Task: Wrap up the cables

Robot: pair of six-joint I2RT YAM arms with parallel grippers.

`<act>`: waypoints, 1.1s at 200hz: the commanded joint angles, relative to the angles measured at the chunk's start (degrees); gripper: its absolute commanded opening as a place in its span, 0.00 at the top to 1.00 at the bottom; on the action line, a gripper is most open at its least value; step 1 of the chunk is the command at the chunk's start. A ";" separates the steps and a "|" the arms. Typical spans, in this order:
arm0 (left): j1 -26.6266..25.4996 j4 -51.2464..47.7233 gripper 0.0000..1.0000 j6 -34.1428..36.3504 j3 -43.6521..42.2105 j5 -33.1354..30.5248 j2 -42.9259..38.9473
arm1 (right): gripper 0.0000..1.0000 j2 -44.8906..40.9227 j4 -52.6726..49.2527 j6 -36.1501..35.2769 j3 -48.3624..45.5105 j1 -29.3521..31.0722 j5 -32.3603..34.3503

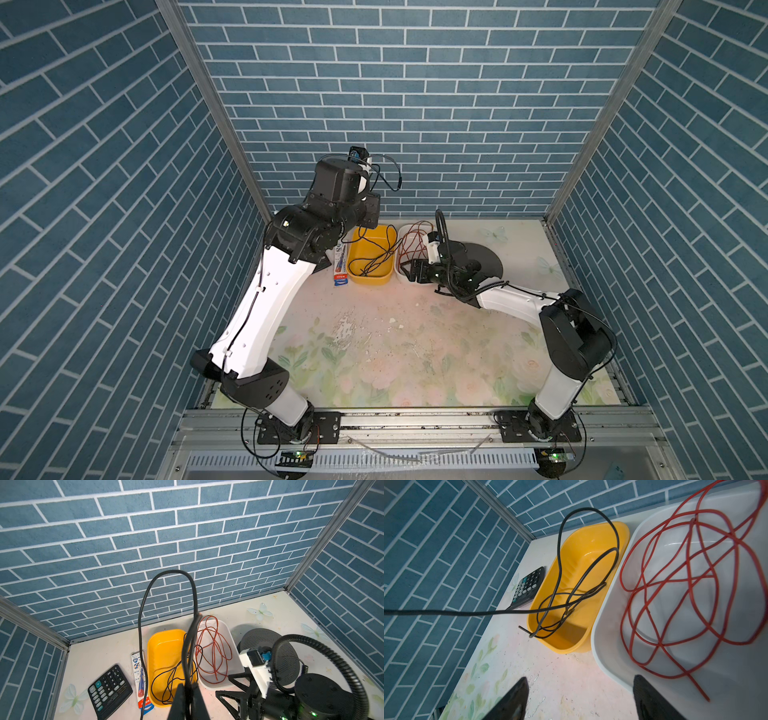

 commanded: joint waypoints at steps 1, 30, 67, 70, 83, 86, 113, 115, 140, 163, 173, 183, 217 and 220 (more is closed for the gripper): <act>-0.36 1.25 1.00 0.63 -1.72 -0.92 -0.95 | 0.22 3.08 3.59 1.37 6.15 1.40 -1.29; -0.31 1.53 1.00 0.41 -2.47 -0.45 -1.14 | 0.18 7.85 4.81 1.59 9.45 2.27 -0.99; -0.40 1.83 1.00 -0.10 -3.67 -0.01 -1.65 | 0.09 12.93 7.41 2.96 14.28 2.79 -1.00; -0.40 1.87 1.00 -0.08 -3.85 0.03 -1.74 | 0.09 13.31 7.50 3.26 14.77 2.78 -0.83; -0.42 2.22 1.00 -0.08 -4.33 0.02 -2.17 | 0.08 14.96 7.52 4.12 16.78 2.77 -0.45; -0.46 2.23 1.00 -0.08 -4.42 -0.05 -2.30 | 0.09 15.33 7.50 4.28 17.30 2.79 -0.30; -0.51 1.88 1.00 -0.08 -4.78 0.00 -2.97 | 0.16 18.11 7.38 4.85 20.39 2.79 1.95; -0.50 1.83 1.00 -0.08 -4.78 0.04 -3.09 | 0.17 18.23 7.52 4.85 20.62 2.70 2.06; -0.50 1.35 1.00 0.01 -5.22 -0.40 -4.09 | 0.23 20.90 5.88 4.94 23.34 2.79 3.60; -0.51 1.22 1.00 0.10 -5.88 -0.92 -5.43 | 0.35 22.48 4.16 4.50 25.64 2.79 5.03; -0.50 1.26 1.00 0.17 -6.34 -1.21 -6.01 | 0.43 22.48 3.86 4.35 26.29 2.80 5.17; -0.50 1.25 1.00 0.19 -6.87 -1.53 -6.51 | 0.54 24.30 3.72 4.15 26.72 2.77 5.40; -0.51 1.26 1.00 0.10 -8.61 -1.83 -8.22 | 0.82 24.35 3.08 2.86 27.57 2.74 6.23; -0.49 1.34 1.00 0.02 -8.77 -1.89 -8.46 | 0.83 24.34 2.96 2.69 27.70 2.79 6.16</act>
